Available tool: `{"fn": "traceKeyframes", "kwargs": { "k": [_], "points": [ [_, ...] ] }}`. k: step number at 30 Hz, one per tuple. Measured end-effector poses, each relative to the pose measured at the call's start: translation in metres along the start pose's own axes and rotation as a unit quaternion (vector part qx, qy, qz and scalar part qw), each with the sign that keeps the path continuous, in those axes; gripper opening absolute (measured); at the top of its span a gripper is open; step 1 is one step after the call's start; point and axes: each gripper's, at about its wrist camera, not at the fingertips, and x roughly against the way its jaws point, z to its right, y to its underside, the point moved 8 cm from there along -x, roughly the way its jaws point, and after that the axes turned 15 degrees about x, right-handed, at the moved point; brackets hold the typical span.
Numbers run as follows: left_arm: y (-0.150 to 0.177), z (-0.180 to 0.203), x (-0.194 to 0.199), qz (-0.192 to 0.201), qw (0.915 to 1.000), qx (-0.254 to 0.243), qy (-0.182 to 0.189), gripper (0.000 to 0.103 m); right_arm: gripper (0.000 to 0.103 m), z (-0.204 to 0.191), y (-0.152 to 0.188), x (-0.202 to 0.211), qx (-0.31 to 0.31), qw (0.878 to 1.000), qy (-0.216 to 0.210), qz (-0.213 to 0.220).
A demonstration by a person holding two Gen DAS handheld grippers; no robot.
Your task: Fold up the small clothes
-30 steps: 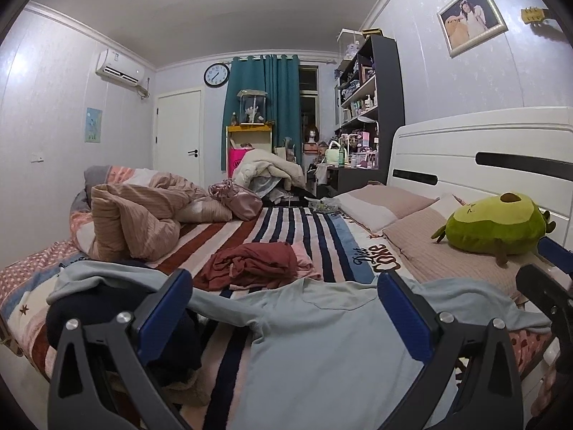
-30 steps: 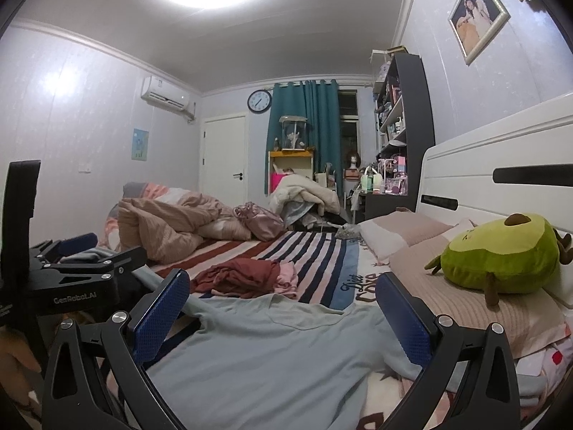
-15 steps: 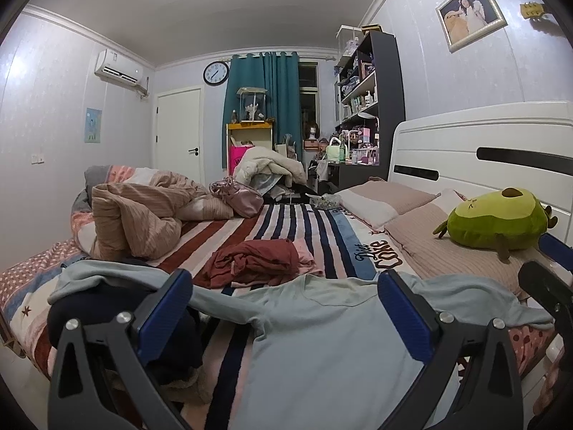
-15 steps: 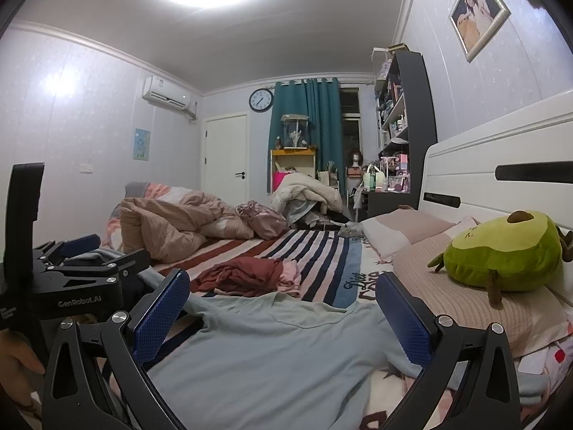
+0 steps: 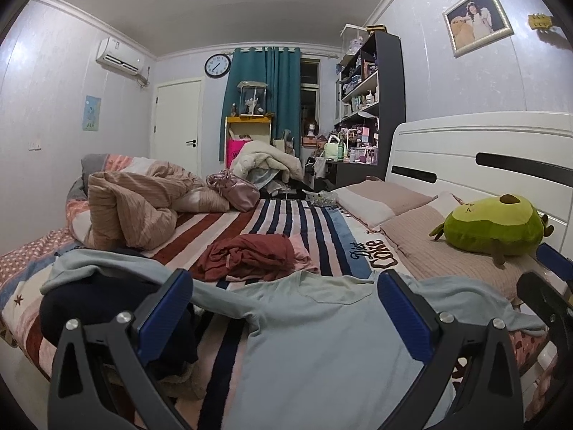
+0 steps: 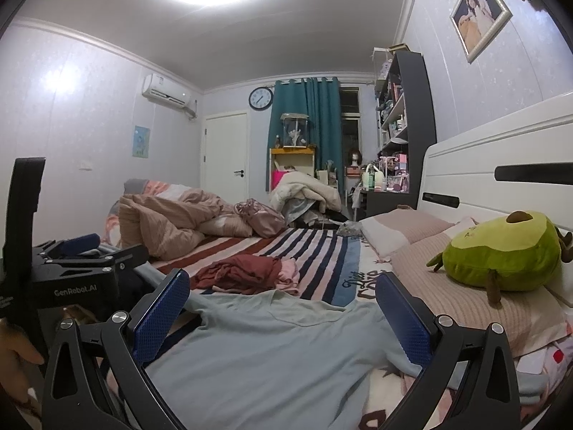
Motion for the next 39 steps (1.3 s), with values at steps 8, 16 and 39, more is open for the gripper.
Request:
{"fn": "traceKeyframes", "kwargs": {
  "k": [8, 16, 39],
  "points": [
    [-0.002, -0.030, -0.010, -0.011, 0.9995, 0.029, 0.002, 0.102, 0.103, -0.007, 0.002, -0.013, -0.011, 1.000, 0.004, -0.013],
    [-0.012, -0.123, -0.031, -0.015, 0.9930, 0.116, 0.016, 0.102, 0.103, -0.028, 0.035, -0.059, -0.021, 0.997, -0.041, -0.055],
    [-0.016, -0.299, -0.029, -0.033, 0.9760, 0.203, -0.073, 0.078, 0.103, -0.074, 0.083, -0.145, -0.059, 0.979, -0.119, -0.152]
  ]
}}
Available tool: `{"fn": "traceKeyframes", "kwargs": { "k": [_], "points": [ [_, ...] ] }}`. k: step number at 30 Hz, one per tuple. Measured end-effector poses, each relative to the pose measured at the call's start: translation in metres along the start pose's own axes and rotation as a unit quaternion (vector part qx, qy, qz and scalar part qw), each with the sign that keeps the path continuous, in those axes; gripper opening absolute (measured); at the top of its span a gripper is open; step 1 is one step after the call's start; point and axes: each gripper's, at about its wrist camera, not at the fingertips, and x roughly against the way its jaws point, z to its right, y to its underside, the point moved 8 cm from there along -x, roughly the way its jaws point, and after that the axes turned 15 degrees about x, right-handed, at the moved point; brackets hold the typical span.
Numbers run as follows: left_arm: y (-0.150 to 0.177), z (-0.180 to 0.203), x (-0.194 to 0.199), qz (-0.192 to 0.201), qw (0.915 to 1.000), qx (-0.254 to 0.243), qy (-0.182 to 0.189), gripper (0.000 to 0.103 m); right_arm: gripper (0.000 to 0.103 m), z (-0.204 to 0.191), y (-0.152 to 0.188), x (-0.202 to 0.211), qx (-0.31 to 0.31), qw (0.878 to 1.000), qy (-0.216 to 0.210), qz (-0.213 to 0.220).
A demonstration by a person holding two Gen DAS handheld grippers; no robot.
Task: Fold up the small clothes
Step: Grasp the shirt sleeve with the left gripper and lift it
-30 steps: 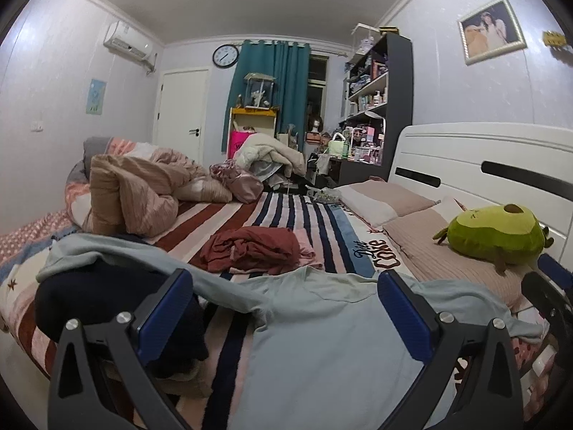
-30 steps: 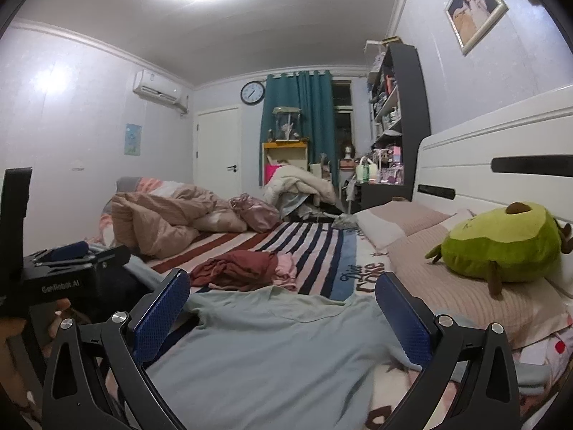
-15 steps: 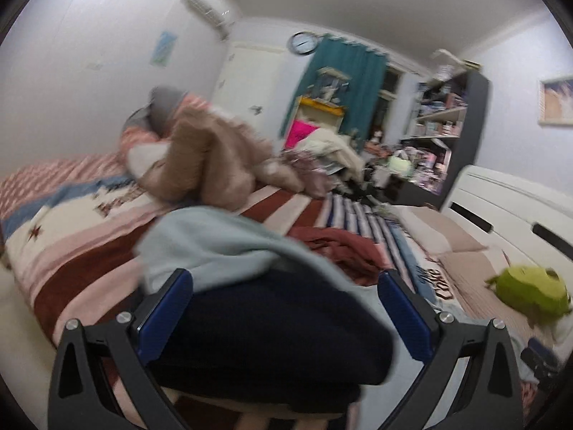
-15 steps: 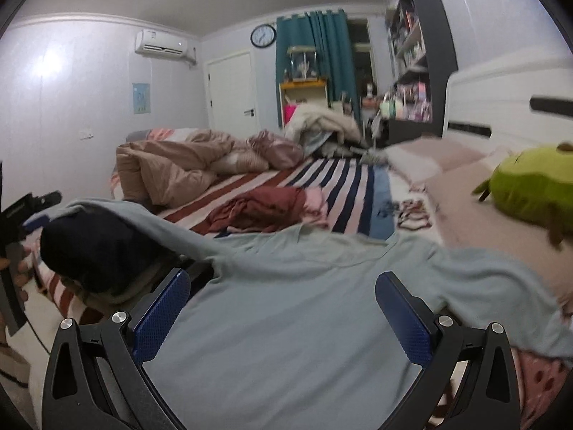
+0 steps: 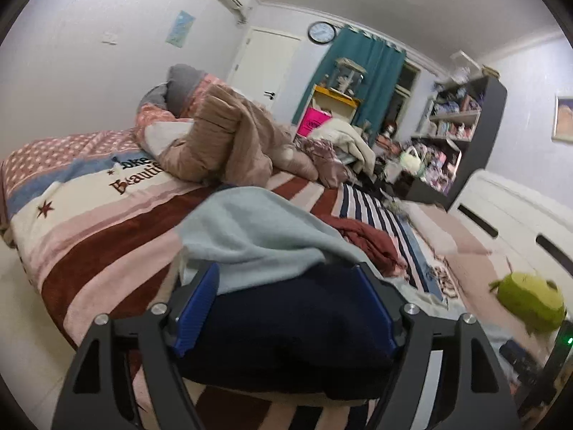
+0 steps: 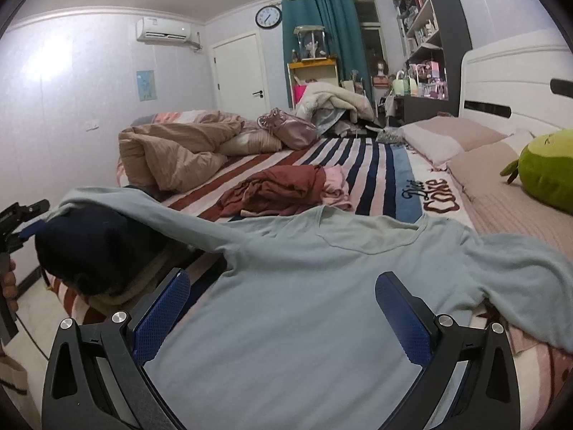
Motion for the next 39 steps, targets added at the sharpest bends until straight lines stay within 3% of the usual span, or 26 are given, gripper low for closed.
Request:
{"fn": "traceKeyframes", "kwargs": {
  "k": [1, 3, 6, 9, 17, 23, 28, 32, 35, 36, 39],
  "points": [
    [-0.001, 0.000, 0.001, 0.001, 1.0000, 0.003, 0.004, 0.085, 0.103, 0.000, 0.001, -0.001, -0.002, 1.000, -0.002, -0.001],
    [-0.001, -0.001, 0.003, 0.001, 0.9999, -0.003, -0.010, 0.086, 0.103, 0.000, 0.003, -0.004, -0.008, 1.000, -0.008, -0.003],
    [0.003, 0.005, 0.013, -0.027, 0.9984, 0.023, 0.043, 0.086, 0.103, 0.000, 0.004, -0.007, -0.011, 1.000, -0.008, -0.006],
    [0.008, 0.013, 0.011, -0.053, 0.9957, 0.030, 0.071, 0.086, 0.103, 0.000, 0.004, -0.012, -0.018, 1.000, -0.010, -0.008],
    [0.012, -0.001, -0.019, -0.078, 0.9954, 0.048, 0.027, 0.086, 0.103, -0.004, 0.005, -0.020, -0.035, 0.999, -0.030, -0.008],
    [-0.001, 0.001, -0.036, -0.052, 0.9975, 0.048, 0.003, 0.086, 0.103, -0.008, 0.005, -0.018, -0.016, 0.999, -0.027, -0.009],
    [-0.018, 0.008, -0.055, -0.027, 0.9984, 0.009, -0.049, 0.083, 0.103, -0.003, 0.005, -0.013, -0.019, 0.999, -0.026, -0.001],
    [-0.026, 0.009, -0.072, -0.002, 0.9951, -0.014, -0.097, 0.063, 0.103, 0.002, 0.009, -0.012, -0.017, 1.000, -0.016, -0.001],
    [-0.030, 0.010, -0.073, 0.016, 0.9926, -0.026, -0.118, 0.028, 0.103, 0.009, 0.015, -0.015, -0.028, 0.999, -0.014, -0.010],
    [-0.031, 0.013, -0.072, 0.020, 0.9932, -0.031, -0.110, 0.009, 0.103, 0.011, 0.016, -0.015, -0.031, 0.999, -0.014, -0.011],
    [-0.029, 0.031, -0.063, 0.027, 0.9966, -0.040, -0.066, 0.005, 0.103, 0.018, 0.020, -0.015, -0.035, 0.999, -0.009, -0.014]
  ]
}}
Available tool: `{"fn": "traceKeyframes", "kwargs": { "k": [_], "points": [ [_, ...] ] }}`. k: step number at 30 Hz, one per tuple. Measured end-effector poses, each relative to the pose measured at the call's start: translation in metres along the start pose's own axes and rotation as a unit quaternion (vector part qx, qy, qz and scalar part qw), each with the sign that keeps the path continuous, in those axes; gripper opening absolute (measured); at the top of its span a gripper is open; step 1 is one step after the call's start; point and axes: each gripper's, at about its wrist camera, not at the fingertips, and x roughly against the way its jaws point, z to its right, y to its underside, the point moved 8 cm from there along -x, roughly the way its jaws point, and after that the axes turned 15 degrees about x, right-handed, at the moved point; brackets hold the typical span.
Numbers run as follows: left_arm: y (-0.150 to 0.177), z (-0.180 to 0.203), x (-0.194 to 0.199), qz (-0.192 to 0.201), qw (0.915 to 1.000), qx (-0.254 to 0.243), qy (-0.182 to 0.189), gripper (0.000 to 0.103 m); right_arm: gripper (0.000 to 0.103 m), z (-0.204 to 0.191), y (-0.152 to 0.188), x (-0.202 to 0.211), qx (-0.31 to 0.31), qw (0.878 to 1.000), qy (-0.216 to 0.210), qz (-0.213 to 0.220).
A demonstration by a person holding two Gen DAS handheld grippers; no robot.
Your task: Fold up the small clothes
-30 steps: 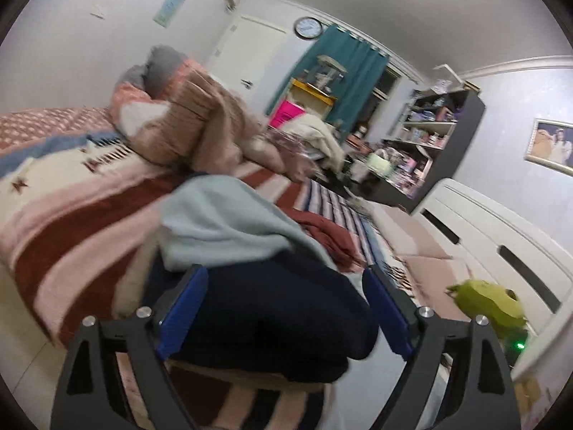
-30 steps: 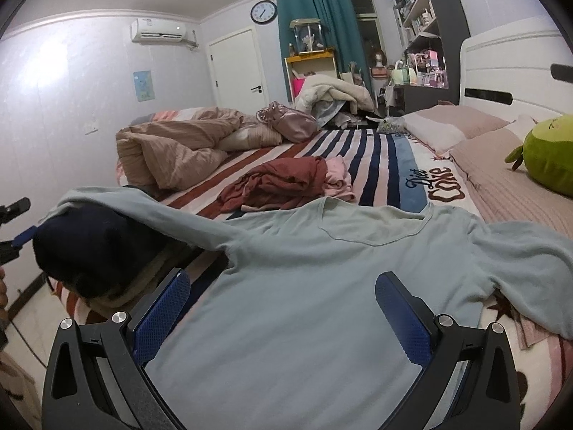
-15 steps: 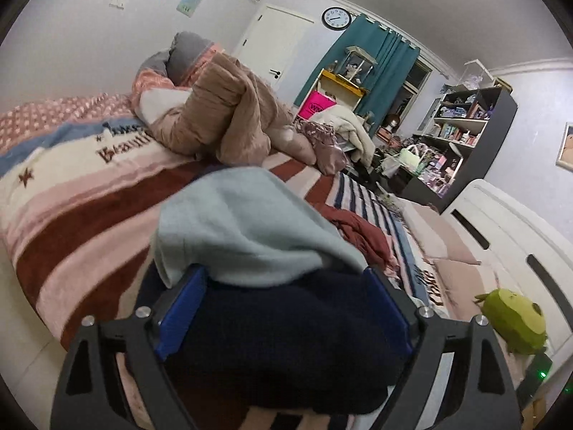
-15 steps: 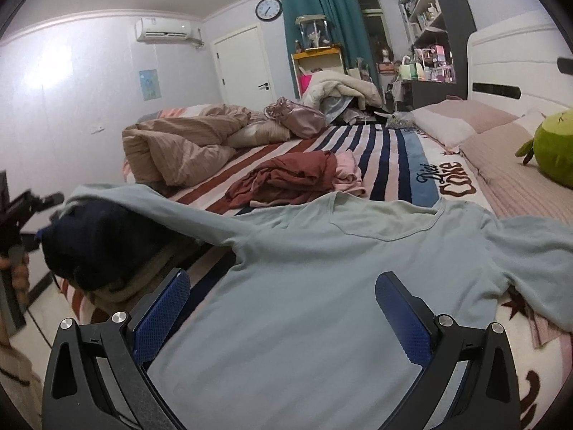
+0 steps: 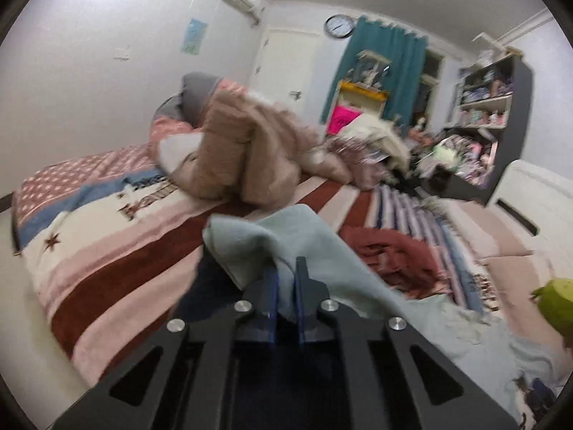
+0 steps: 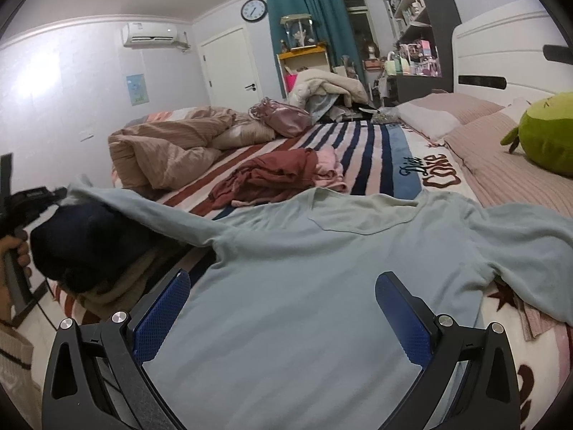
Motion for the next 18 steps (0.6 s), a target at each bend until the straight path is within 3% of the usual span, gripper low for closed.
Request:
{"fn": "traceKeyframes", "kwargs": {
  "k": [5, 9, 12, 15, 18],
  "points": [
    [0.003, 0.049, 0.026, 0.011, 0.9967, -0.032, 0.074, 0.005, 0.103, 0.001, -0.008, 0.005, 0.028, 1.000, 0.002, 0.010],
    [0.022, 0.102, 0.042, -0.018, 0.9869, -0.048, 0.153, 0.005, 0.103, 0.006, -0.016, 0.019, 0.036, 0.999, 0.008, 0.033],
    [0.043, 0.136, 0.047, -0.039, 0.9808, -0.063, 0.180, 0.005, 0.103, 0.015, -0.013, 0.028, 0.029, 0.999, 0.008, 0.042],
    [0.070, 0.181, 0.051, -0.070, 0.9702, -0.074, 0.220, 0.005, 0.103, 0.031, -0.006, 0.041, 0.024, 0.998, 0.023, 0.047],
    [0.101, 0.232, 0.059, -0.105, 0.9526, -0.085, 0.273, 0.005, 0.103, 0.056, 0.003, 0.056, 0.015, 0.998, 0.042, 0.052]
  ]
}}
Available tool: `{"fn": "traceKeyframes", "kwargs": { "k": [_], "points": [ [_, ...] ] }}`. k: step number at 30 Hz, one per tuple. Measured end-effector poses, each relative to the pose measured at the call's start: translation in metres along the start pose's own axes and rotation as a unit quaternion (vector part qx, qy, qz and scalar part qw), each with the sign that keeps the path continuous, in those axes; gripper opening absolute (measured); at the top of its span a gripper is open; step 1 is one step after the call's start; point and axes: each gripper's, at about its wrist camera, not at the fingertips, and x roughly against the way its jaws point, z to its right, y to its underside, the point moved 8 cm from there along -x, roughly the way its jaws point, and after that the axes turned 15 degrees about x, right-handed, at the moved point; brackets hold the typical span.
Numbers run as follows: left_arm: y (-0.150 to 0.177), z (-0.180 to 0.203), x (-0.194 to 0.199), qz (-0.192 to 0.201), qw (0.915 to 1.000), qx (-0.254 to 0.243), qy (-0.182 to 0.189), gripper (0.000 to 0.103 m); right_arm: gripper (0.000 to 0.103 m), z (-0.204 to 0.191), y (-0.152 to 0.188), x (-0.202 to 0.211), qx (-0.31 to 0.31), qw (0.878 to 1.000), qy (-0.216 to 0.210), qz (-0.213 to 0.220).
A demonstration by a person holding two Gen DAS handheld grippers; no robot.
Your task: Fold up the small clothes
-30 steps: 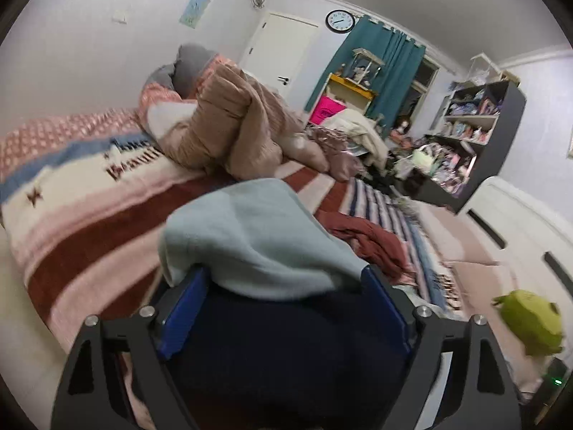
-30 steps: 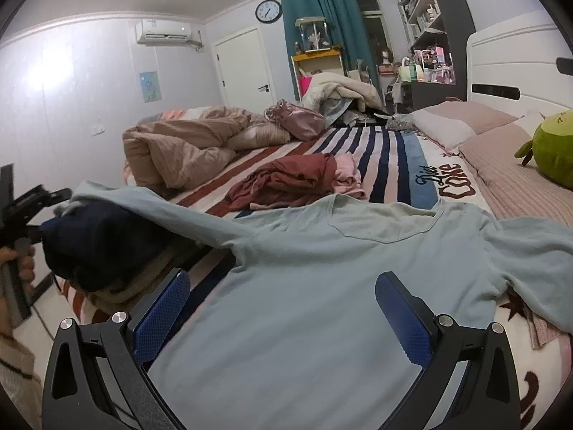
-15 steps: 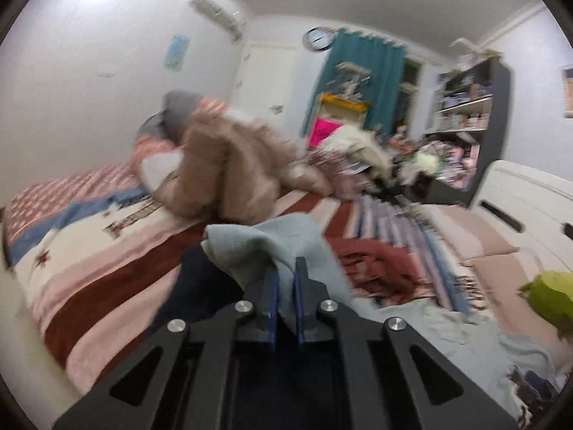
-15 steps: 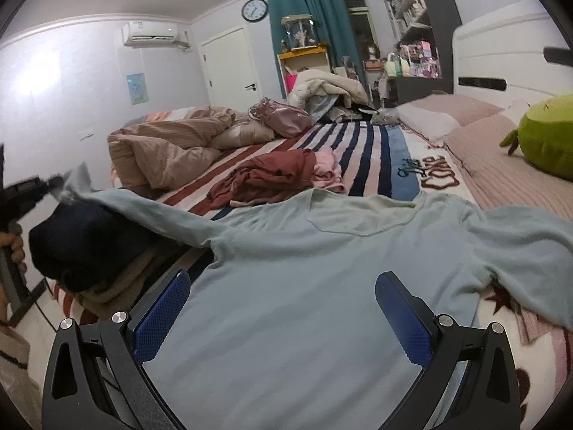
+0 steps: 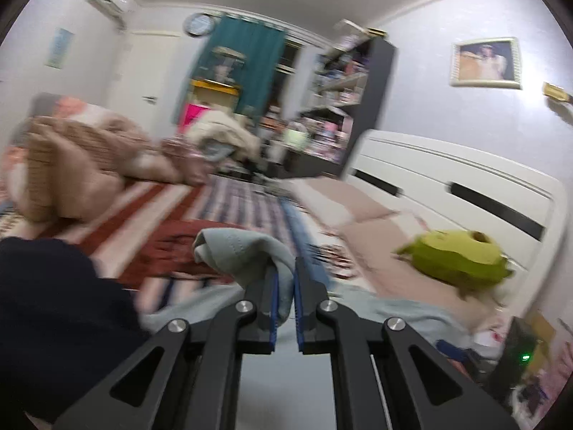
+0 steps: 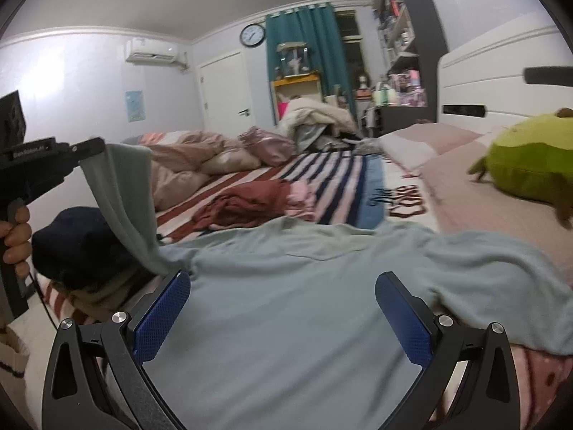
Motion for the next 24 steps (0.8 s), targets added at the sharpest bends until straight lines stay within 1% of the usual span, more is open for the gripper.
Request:
{"fn": "traceKeyframes", "kwargs": {
  "k": [2, 3, 4, 5, 6, 7, 8, 9, 10, 11, 12, 13, 14, 15, 16, 17, 18, 19, 20, 22, 23, 24],
  "points": [
    [0.015, 0.029, -0.015, -0.024, 0.9991, -0.003, 0.034, 0.005, 0.103, 0.017, 0.008, 0.010, -0.006, 1.000, 0.010, 0.001],
    [0.028, 0.046, -0.026, -0.048, 0.9970, -0.002, 0.060, 0.005, 0.103, 0.027, 0.012, 0.015, -0.008, 1.000, 0.017, 0.000],
    [0.043, 0.060, -0.035, -0.077, 0.9934, -0.001, 0.085, 0.005, 0.103, 0.033, 0.015, 0.018, -0.010, 1.000, 0.022, -0.001],
    [0.058, 0.069, -0.043, -0.104, 0.9893, -0.003, 0.102, 0.005, 0.103, 0.043, 0.020, 0.022, -0.013, 0.999, 0.033, -0.004],
    [0.081, 0.079, -0.055, -0.139, 0.9836, -0.006, 0.116, 0.005, 0.103, 0.051, 0.024, 0.025, -0.015, 0.999, 0.040, -0.006],
    [0.096, 0.086, -0.063, -0.159, 0.9802, -0.011, 0.118, 0.005, 0.103, 0.060, 0.030, 0.029, -0.018, 0.999, 0.051, -0.009],
    [0.125, 0.089, -0.076, -0.202, 0.9720, -0.021, 0.118, 0.005, 0.103, 0.066, 0.035, 0.032, -0.021, 0.998, 0.057, -0.012],
    [0.140, 0.091, -0.082, -0.221, 0.9679, -0.022, 0.118, 0.006, 0.103, 0.071, 0.039, 0.034, -0.023, 0.998, 0.062, -0.014],
    [0.166, 0.089, -0.091, -0.256, 0.9595, -0.020, 0.115, 0.009, 0.103, 0.076, 0.045, 0.036, -0.025, 0.997, 0.067, -0.019],
    [0.177, 0.086, -0.094, -0.275, 0.9546, -0.016, 0.114, 0.012, 0.103, 0.078, 0.048, 0.037, -0.026, 0.997, 0.069, -0.022],
    [0.188, 0.081, -0.095, -0.295, 0.9494, -0.013, 0.108, 0.022, 0.103, 0.081, 0.051, 0.038, -0.027, 0.997, 0.072, -0.026],
    [0.190, 0.074, -0.091, -0.294, 0.9511, -0.017, 0.095, 0.034, 0.103, 0.081, 0.054, 0.038, -0.027, 0.997, 0.071, -0.031],
    [0.187, 0.069, -0.087, -0.283, 0.9552, -0.026, 0.082, 0.041, 0.103, 0.080, 0.056, 0.039, -0.026, 0.997, 0.068, -0.033],
    [0.181, 0.064, -0.079, -0.270, 0.9596, -0.036, 0.071, 0.054, 0.103, 0.077, 0.057, 0.038, -0.024, 0.997, 0.060, -0.036],
    [0.167, 0.056, -0.067, -0.248, 0.9661, -0.043, 0.057, 0.061, 0.103, 0.074, 0.057, 0.035, -0.023, 0.998, 0.050, -0.038],
    [0.156, 0.046, -0.057, -0.236, 0.9697, -0.040, 0.048, 0.061, 0.103, 0.067, 0.058, 0.030, -0.022, 0.998, 0.034, -0.042],
    [0.147, 0.040, -0.055, -0.230, 0.9715, -0.037, 0.041, 0.062, 0.103, 0.062, 0.060, 0.025, -0.023, 0.998, 0.018, -0.046],
    [0.134, 0.030, -0.044, -0.214, 0.9761, -0.031, 0.026, 0.064, 0.103, 0.055, 0.062, 0.018, -0.023, 0.998, 0.002, -0.054],
    [0.129, 0.020, -0.036, -0.202, 0.9788, -0.029, 0.015, 0.065, 0.103, 0.046, 0.066, 0.007, -0.021, 0.997, -0.017, -0.067],
    [0.115, 0.004, -0.026, -0.179, 0.9833, -0.031, -0.009, 0.068, 0.103, 0.030, 0.077, -0.013, -0.009, 0.994, -0.047, -0.100],
    [0.110, -0.005, -0.017, -0.168, 0.9852, -0.028, -0.016, 0.068, 0.101, 0.017, 0.086, -0.027, 0.004, 0.989, -0.067, -0.132],
    [0.110, -0.014, -0.010, -0.164, 0.9861, -0.023, -0.017, 0.069, 0.095, 0.010, 0.091, -0.032, 0.014, 0.987, -0.072, -0.146]
  ]
}}
